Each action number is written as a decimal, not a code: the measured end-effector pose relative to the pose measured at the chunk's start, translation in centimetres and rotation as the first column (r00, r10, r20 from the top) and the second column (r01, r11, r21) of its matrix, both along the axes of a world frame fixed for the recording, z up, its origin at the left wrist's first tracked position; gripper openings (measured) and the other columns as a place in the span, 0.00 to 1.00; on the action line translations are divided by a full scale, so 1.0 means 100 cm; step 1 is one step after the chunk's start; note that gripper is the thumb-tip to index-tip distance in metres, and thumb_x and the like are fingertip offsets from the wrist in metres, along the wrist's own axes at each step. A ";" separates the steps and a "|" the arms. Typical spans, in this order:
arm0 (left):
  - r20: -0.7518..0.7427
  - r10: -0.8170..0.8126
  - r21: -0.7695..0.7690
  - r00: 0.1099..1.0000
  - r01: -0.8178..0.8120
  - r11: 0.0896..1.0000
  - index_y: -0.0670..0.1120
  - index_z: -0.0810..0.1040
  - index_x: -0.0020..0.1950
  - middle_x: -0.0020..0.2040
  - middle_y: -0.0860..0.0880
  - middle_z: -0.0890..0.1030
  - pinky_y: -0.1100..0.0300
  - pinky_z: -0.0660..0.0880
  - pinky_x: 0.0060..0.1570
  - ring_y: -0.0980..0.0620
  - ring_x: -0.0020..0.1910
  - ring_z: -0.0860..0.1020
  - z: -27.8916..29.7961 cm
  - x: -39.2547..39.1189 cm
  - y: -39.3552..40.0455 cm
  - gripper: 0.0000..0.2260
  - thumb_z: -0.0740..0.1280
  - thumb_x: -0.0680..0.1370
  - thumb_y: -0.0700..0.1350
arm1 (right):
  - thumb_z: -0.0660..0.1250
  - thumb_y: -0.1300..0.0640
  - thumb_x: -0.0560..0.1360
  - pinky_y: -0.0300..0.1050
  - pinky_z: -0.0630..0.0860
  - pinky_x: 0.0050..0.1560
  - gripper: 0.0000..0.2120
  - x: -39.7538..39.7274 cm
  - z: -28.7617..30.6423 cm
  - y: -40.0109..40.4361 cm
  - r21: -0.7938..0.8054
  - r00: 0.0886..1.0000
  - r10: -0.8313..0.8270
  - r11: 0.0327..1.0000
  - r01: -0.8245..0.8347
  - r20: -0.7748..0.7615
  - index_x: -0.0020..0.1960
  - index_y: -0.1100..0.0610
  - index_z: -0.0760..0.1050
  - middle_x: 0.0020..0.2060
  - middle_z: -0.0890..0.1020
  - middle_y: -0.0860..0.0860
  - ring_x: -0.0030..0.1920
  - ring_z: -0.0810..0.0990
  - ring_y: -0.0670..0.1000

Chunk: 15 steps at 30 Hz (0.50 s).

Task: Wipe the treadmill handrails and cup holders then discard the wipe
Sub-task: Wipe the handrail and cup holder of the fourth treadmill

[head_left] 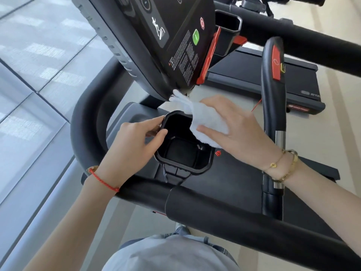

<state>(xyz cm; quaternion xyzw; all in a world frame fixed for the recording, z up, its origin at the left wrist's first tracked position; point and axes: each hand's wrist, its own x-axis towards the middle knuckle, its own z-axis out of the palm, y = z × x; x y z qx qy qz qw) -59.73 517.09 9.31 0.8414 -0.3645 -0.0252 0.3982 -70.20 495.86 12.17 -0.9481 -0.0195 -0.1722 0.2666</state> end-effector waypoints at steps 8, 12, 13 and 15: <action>-0.118 -0.094 0.101 0.988 0.106 0.989 0.51 0.71 0.74 0.45 0.61 0.83 0.75 0.70 0.37 0.61 0.33 0.80 0.008 -0.010 0.015 0.23 0.65 0.79 0.38 | 0.64 0.51 0.79 0.41 0.69 0.63 0.16 0.016 0.013 0.013 -0.155 0.827 0.481 0.829 -0.537 -0.292 0.63 0.57 0.73 0.59 0.77 0.50 0.61 0.74 0.50; -0.094 -0.119 0.113 0.988 0.130 0.985 0.47 0.70 0.75 0.32 0.65 0.75 0.76 0.67 0.34 0.69 0.28 0.72 0.010 -0.013 0.015 0.22 0.62 0.81 0.37 | 0.58 0.56 0.78 0.32 0.64 0.60 0.09 0.035 0.013 0.016 -0.230 0.704 0.548 0.691 -0.685 -0.452 0.41 0.45 0.68 0.38 0.75 0.40 0.53 0.74 0.50; -0.089 -0.113 0.126 0.990 0.124 0.984 0.48 0.69 0.76 0.33 0.61 0.77 0.73 0.68 0.35 0.65 0.30 0.74 0.010 -0.013 0.015 0.23 0.61 0.81 0.37 | 0.56 0.56 0.76 0.34 0.66 0.59 0.05 0.040 0.009 0.016 -0.244 0.668 0.519 0.661 -0.709 -0.534 0.43 0.48 0.68 0.38 0.74 0.41 0.52 0.73 0.49; -0.070 -0.117 0.163 0.991 0.127 0.978 0.51 0.67 0.77 0.36 0.52 0.82 0.70 0.70 0.36 0.60 0.32 0.74 0.010 -0.014 0.015 0.24 0.60 0.80 0.38 | 0.55 0.53 0.74 0.38 0.65 0.64 0.09 0.047 0.004 0.019 -0.276 0.626 0.489 0.609 -0.744 -0.608 0.52 0.53 0.70 0.44 0.71 0.41 0.56 0.71 0.49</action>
